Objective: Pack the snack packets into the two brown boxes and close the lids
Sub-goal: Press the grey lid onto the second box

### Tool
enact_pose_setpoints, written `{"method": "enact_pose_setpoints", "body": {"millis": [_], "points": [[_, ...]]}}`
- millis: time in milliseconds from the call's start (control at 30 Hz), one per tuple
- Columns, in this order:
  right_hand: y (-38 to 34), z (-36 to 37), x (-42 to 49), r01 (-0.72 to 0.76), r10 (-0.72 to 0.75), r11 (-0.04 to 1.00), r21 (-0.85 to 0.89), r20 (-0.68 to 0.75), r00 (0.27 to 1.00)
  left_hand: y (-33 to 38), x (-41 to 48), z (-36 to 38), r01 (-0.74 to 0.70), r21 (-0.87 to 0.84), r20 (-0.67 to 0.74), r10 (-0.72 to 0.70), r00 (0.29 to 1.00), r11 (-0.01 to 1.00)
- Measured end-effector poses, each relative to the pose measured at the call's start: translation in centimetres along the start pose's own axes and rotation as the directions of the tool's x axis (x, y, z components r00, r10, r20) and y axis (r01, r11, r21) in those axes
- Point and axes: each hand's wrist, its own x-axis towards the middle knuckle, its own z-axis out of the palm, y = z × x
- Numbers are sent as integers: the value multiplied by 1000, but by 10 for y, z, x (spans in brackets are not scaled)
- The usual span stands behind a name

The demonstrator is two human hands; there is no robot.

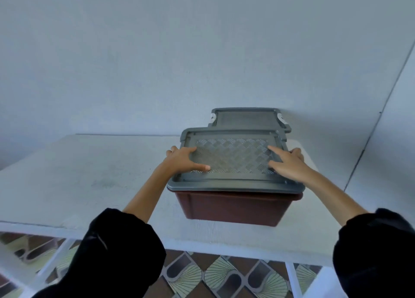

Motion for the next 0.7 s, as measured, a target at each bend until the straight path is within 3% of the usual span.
{"method": "enact_pose_setpoints", "body": {"millis": [300, 467, 700], "points": [[4, 17, -25, -27, 25, 991, -129, -19, 1000, 2, -8, 15, -33, 112, 64, 26, 998, 993], [0, 18, -28, 8, -31, 952, -305, -70, 997, -4, 1, 22, -58, 143, 72, 48, 996, 988], [2, 22, -12, -50, 37, 946, -319, -49, 998, -3, 4, 34, -69, 203, 21, 66, 998, 977]]}}
